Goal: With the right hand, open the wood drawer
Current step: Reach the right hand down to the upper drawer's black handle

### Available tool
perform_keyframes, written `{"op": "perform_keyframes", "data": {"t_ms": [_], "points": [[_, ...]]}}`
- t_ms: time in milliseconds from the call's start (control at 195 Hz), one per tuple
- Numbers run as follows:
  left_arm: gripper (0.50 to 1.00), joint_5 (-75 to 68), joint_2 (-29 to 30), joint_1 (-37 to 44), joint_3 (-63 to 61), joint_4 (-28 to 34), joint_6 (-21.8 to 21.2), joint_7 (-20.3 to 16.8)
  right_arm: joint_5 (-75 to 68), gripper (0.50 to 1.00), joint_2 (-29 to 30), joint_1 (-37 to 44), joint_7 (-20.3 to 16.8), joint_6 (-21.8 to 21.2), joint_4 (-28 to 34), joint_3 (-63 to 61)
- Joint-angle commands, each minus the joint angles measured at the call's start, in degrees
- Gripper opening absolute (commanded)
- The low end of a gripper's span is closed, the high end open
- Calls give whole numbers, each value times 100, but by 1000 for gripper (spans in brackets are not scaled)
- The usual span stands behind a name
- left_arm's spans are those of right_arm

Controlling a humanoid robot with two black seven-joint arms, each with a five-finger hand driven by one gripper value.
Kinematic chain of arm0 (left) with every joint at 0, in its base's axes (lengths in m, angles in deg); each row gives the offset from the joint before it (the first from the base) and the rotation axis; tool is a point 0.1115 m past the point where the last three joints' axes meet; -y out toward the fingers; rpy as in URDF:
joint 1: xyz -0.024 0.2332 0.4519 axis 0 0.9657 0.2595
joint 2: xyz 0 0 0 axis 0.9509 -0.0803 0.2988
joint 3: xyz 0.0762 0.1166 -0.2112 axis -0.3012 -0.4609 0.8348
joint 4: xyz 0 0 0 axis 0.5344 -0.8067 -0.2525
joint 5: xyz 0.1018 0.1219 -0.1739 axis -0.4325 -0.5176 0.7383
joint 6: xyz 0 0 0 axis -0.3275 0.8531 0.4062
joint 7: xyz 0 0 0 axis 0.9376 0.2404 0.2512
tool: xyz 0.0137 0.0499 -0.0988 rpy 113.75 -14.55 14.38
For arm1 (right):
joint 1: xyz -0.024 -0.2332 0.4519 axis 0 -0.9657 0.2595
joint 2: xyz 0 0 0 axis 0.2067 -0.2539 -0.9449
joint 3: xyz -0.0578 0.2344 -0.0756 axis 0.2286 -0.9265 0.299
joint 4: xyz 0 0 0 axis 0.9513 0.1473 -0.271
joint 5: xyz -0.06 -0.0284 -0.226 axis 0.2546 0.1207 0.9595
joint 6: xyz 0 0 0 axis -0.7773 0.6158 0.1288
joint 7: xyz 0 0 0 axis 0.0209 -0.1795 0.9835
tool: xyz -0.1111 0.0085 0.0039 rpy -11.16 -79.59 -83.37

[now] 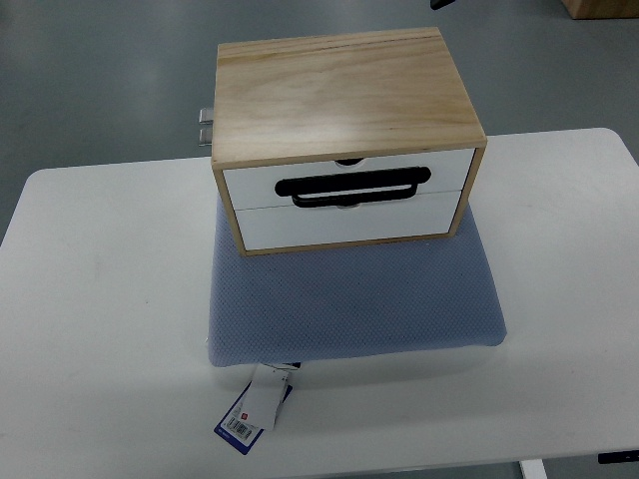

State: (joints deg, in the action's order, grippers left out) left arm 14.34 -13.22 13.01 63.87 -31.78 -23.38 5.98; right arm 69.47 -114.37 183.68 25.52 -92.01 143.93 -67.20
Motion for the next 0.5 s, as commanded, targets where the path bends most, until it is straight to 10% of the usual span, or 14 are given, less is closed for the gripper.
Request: {"op": "perform_keyframes", "data": {"t_ms": [0,497], "points": [[1000,0,2,1,-1,9,-3,1,-677,940,220,698,-485,96,615,657],[1000,27,2,-8,17,44,-3,1,-2822,940,2224,1049,-485,1643,1424,1175]]}}
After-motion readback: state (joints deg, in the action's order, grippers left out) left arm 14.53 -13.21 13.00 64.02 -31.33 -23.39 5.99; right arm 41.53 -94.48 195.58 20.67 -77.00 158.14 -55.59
